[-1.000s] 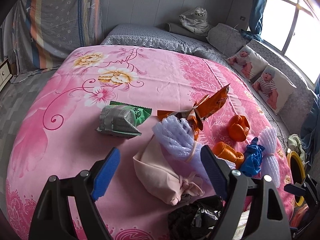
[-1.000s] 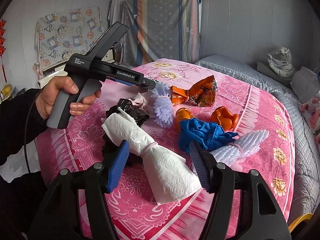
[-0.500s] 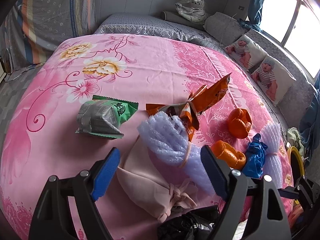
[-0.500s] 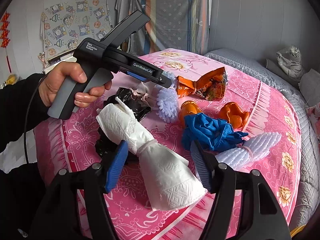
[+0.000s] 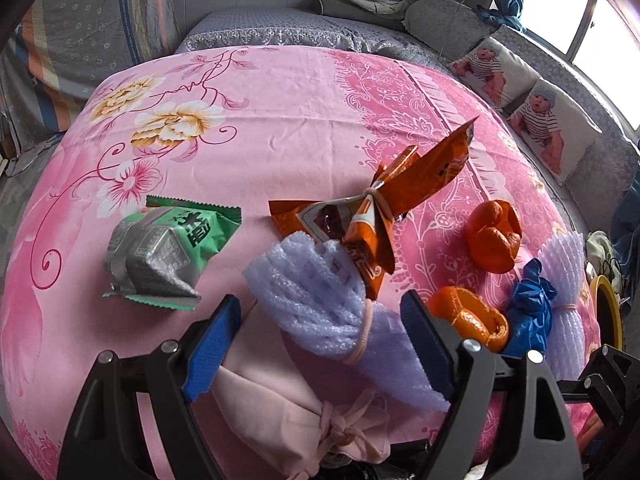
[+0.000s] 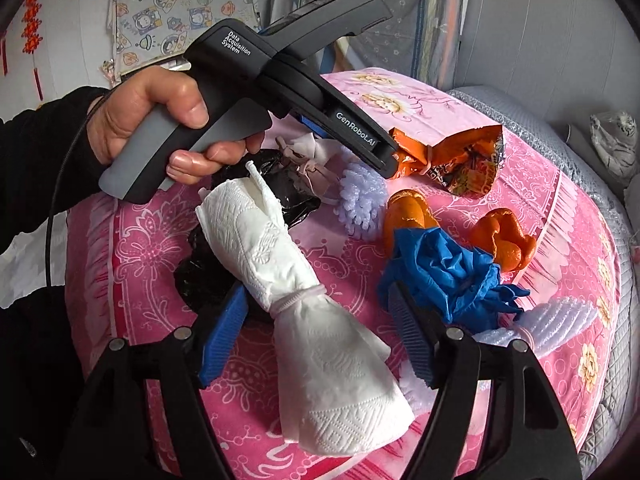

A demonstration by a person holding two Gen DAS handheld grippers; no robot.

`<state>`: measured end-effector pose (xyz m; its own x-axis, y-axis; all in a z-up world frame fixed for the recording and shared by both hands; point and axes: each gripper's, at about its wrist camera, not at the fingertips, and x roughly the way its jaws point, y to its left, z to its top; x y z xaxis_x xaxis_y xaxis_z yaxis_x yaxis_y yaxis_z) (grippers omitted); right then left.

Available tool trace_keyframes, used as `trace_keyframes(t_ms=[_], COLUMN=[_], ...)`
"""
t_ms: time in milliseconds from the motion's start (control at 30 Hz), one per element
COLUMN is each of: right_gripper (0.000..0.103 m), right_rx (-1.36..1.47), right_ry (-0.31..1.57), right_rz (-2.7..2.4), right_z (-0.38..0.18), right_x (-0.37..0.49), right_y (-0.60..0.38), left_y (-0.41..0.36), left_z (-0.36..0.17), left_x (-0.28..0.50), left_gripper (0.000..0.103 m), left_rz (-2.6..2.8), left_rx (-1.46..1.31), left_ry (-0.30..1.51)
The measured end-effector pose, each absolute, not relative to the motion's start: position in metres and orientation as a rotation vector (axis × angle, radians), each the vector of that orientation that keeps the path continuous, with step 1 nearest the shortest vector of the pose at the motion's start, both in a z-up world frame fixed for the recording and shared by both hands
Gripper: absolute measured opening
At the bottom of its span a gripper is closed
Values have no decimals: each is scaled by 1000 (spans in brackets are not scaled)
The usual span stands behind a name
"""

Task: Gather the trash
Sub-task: 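Grasp the tied white tissue roll with right gripper while left grasps purple mesh net, then carry the tissue roll and purple mesh net over the yellow bin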

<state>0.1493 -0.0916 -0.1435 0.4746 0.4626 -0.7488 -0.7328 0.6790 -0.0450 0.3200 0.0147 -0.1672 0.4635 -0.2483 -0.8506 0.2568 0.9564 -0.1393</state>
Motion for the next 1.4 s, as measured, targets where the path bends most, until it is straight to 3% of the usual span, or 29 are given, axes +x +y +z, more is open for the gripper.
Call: trace_keyframes(t_ms=[100,200,433,1000,1400], right_gripper=[65,47,27,26,26], right_rx=[-425,-441,-410,-210,-206], right_ry=[810,844,838,741,719], right_rz=[766,758,762,803,784], right_z=[-151,-159,-152,-102,-97], right_x=[153,158,152,102,87], right_y=[-88,-90,-95,-130,-139], left_y=[10,5,1,28,25], left_z=[-170,-171,-163,-122,-131], left_x=[323,324,319,277,244], left_gripper=[67,56,39,34,35], left_rz=[-324,-325,-327,-373,-432], left_rx=[22,43,44,-53,-16], left_ry=[1062,1069,1060,970,1030])
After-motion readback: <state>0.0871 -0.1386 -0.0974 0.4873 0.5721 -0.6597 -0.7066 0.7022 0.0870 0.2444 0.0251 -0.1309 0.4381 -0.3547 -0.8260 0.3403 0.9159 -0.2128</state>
